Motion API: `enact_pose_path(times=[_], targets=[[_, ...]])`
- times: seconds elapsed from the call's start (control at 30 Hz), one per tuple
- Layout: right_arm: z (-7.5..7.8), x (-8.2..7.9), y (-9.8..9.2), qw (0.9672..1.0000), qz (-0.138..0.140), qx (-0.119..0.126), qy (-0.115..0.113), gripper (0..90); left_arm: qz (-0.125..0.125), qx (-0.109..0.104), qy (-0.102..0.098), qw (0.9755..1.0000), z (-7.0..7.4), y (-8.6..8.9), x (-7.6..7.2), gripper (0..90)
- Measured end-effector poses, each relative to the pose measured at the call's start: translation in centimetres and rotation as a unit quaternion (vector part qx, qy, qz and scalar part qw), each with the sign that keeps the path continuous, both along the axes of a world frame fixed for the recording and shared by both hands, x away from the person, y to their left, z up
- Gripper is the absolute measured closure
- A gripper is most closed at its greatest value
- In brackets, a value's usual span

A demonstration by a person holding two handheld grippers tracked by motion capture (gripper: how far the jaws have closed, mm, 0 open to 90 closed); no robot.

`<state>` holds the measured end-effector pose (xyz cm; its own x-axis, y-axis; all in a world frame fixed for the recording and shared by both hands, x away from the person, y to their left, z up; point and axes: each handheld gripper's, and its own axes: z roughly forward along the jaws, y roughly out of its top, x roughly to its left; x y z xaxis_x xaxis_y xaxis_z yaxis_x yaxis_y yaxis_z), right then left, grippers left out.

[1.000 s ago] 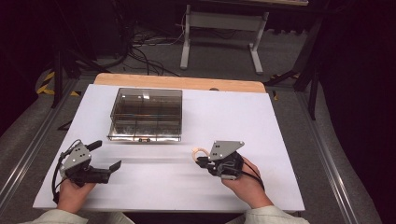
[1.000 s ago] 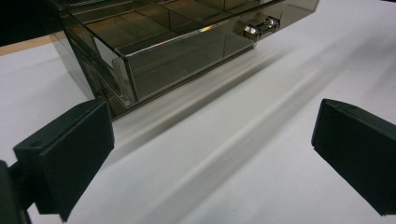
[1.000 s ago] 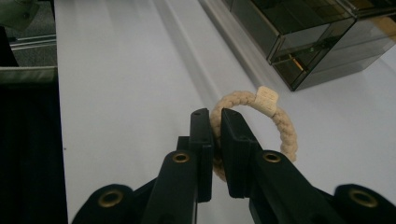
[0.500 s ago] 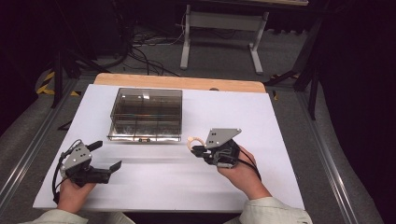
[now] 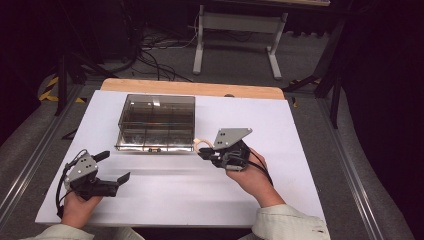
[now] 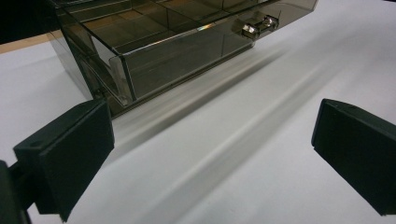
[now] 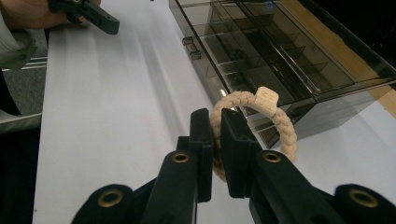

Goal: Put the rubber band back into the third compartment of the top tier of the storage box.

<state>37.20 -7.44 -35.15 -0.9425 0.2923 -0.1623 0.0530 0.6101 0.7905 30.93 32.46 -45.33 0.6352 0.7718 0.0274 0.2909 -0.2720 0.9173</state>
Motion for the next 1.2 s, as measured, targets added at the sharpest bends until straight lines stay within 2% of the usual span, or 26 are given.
enact_pose_path(times=[0.6,1.2], targets=[[0.5,1.9,2.4,0.9999,0.010,-0.003,-0.004,83.7,-0.004,-0.001,-0.002,1.0000,0.0,0.0,0.1,0.2],[0.4,3.7,4.4,0.9999,0.013,-0.004,0.004,83.5,-0.004,-0.004,-0.001,1.0000,0.0,0.0,0.1,0.2]])
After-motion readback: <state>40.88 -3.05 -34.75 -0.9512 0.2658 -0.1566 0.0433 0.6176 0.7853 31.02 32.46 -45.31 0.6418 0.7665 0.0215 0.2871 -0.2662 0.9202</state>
